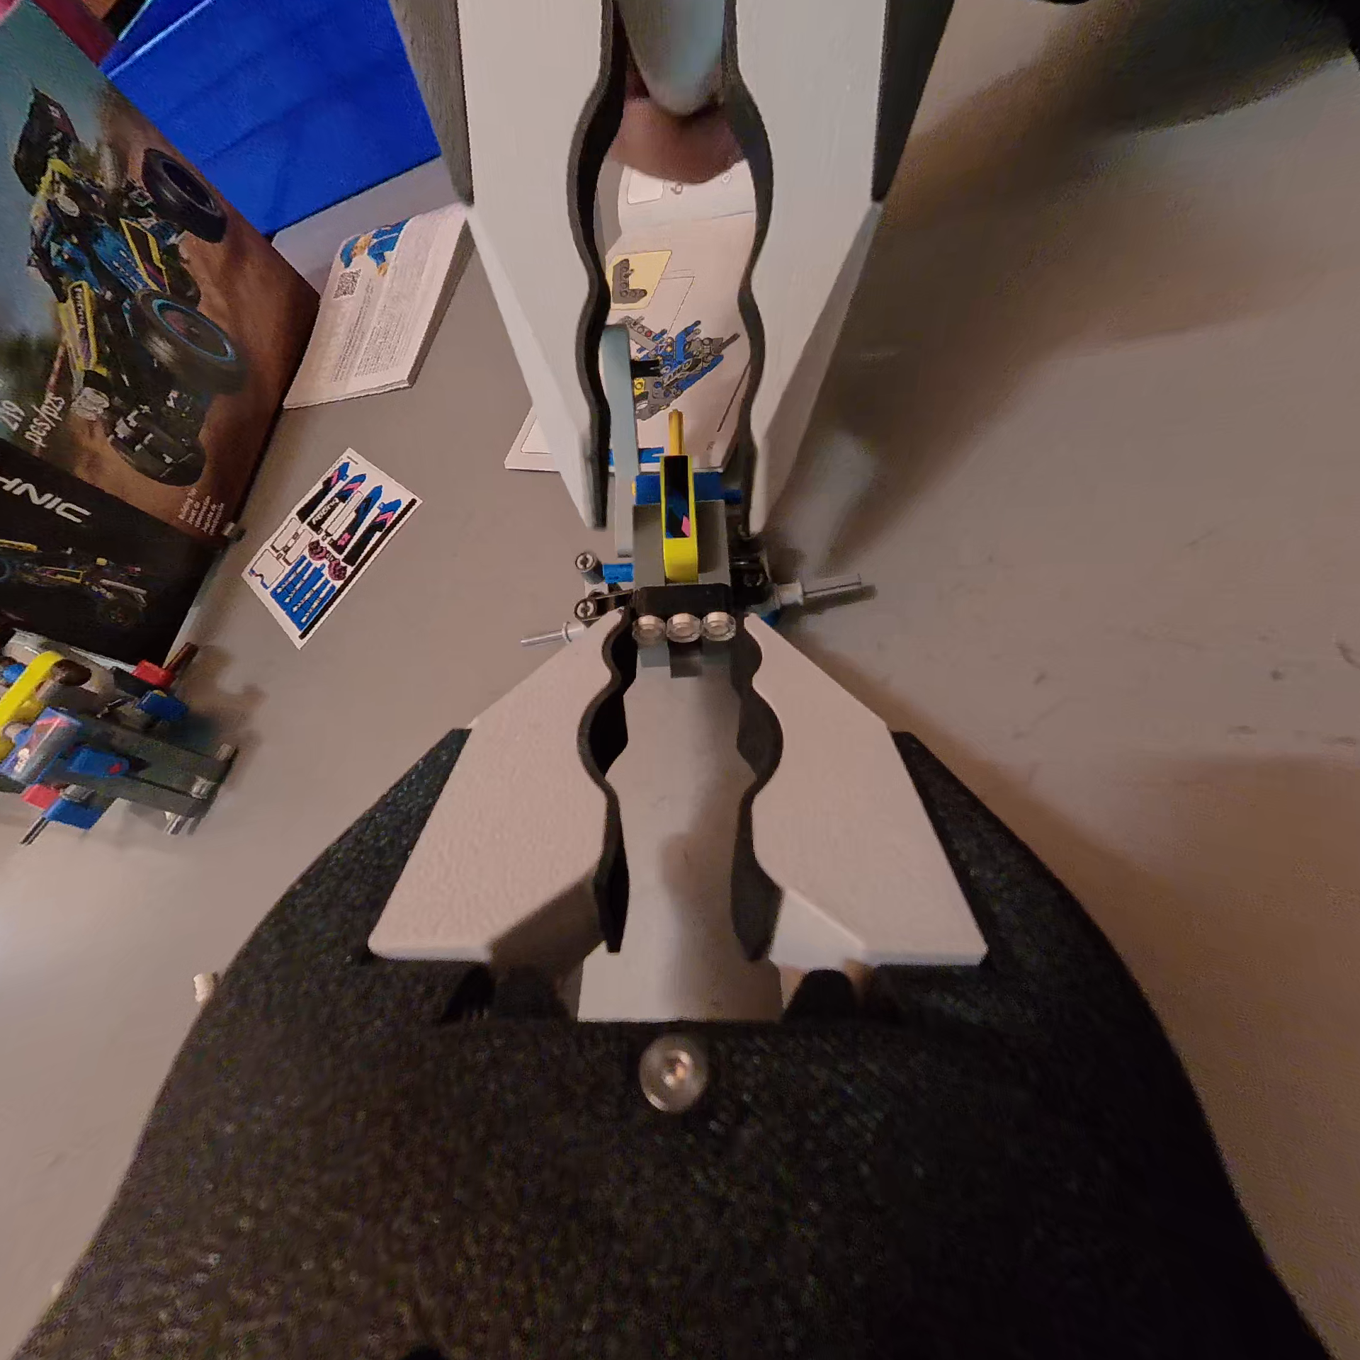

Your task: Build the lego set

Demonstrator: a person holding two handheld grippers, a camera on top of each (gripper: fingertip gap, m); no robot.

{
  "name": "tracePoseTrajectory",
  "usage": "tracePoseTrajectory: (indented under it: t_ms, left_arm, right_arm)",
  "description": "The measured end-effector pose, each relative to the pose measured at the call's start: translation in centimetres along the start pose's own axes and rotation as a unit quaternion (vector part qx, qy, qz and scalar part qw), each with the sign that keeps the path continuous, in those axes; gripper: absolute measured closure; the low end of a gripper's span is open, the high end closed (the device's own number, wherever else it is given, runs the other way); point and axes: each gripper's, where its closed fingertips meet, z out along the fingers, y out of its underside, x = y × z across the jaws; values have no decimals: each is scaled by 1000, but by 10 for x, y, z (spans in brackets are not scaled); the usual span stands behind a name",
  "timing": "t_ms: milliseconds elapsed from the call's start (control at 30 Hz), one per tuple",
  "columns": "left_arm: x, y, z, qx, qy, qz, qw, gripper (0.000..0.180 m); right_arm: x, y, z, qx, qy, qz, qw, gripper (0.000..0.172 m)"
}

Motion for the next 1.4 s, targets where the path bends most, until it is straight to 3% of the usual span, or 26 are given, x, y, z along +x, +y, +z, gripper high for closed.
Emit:
tracePoseTrajectory:
  t_ms: [33, 233, 367, 600, 800, 933, 1133, 1400]
  left_arm:
    - [-1, 1, 0, 0, 1, -2, 1000, 158]
    - [-2, 0, -2, 3, 0, -2, 1000, 158]
    - [-2, 0, -3, 3, 0, -3, 1000, 158]
    - [-3, 2, -4, 2, -4, 6, 1000, 158]
    - [-3, 1, -4, 3, -9, 25, 1000, 158]
    - [-4, 2, -6, 6, -10, 27, 1000, 158]
    - [-3, 2, -6, 7, -9, 34, 999, 158]
    - [-4, 1, -6, 9, -14, 46, 999, 158]
  right_arm:
    - [1, 5, -2, -7, 5, 6, 1000, 137]
    - [2, 9, 0, 28, 10, 32, 999, 146]
    - [4, 1, -1, 62, 5, 38, 997, 141]
    - [1, -3, -7, 44, 20, -14, 999, 141]
    - [1, 4, 4, 9, -5, 8, 1000, 142]
    - [2, 2, 4, 22, -9, 9, 1000, 147]
    - [-1, 3, -1, 26, -8, 6, 1000, 137]
    - [3, 2, 5, 24, 6, -4, 1000, 144]
